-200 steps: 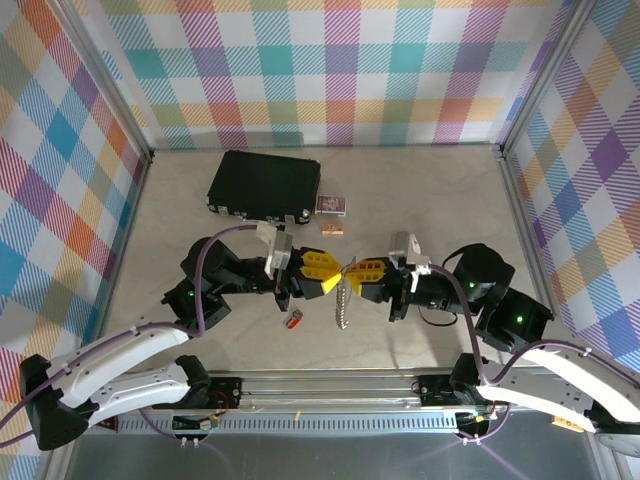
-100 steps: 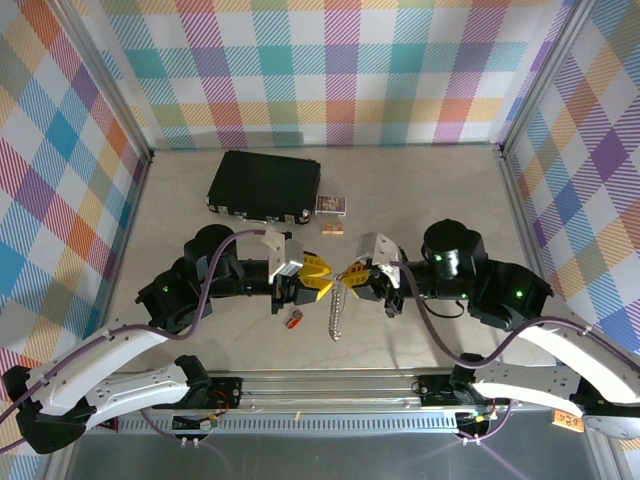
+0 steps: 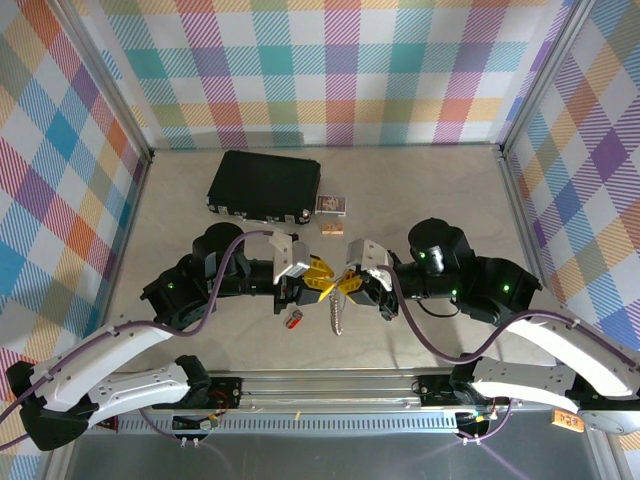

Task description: Put the keys on the keyring

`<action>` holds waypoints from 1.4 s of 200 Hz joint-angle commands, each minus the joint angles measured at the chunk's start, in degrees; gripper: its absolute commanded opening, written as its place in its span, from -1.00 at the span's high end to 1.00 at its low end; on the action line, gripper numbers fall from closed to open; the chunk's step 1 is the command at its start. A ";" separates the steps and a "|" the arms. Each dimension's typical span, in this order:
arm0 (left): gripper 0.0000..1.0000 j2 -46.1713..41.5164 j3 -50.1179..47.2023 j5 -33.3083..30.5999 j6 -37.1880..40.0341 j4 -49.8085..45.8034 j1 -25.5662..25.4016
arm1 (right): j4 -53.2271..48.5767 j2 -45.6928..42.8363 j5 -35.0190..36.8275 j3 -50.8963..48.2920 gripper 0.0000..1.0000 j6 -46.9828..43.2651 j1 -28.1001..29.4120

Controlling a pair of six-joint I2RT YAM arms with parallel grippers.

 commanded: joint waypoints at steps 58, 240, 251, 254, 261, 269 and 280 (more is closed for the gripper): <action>0.64 0.89 1.60 1.19 1.01 -0.60 -0.28 | 0.94 0.75 -2.35 2.68 1.00 -1.32 0.44; 1.00 -3.22 -5.32 -3.50 -3.63 8.57 -0.28 | 0.45 -3.51 4.59 0.59 -0.50 5.31 0.38; 1.00 -4.17 -6.22 -4.05 -4.21 8.88 -0.28 | 0.65 -4.14 5.45 0.10 -0.63 6.26 0.45; 1.00 -4.46 -6.58 -4.15 -4.36 9.04 -0.28 | 0.72 -4.39 5.59 -0.04 -0.66 6.47 0.45; 1.00 -5.22 -7.17 -4.57 -4.64 9.28 -0.33 | 1.08 -4.81 6.18 -0.46 -0.72 7.03 0.40; 1.00 -6.02 -7.88 -5.13 -5.09 9.45 -0.29 | 1.57 -5.27 7.03 -1.04 -0.77 7.88 0.37; 1.00 -7.11 -8.79 -6.10 -5.55 9.41 -0.29 | 2.16 -5.66 8.22 -1.83 -0.84 8.39 0.30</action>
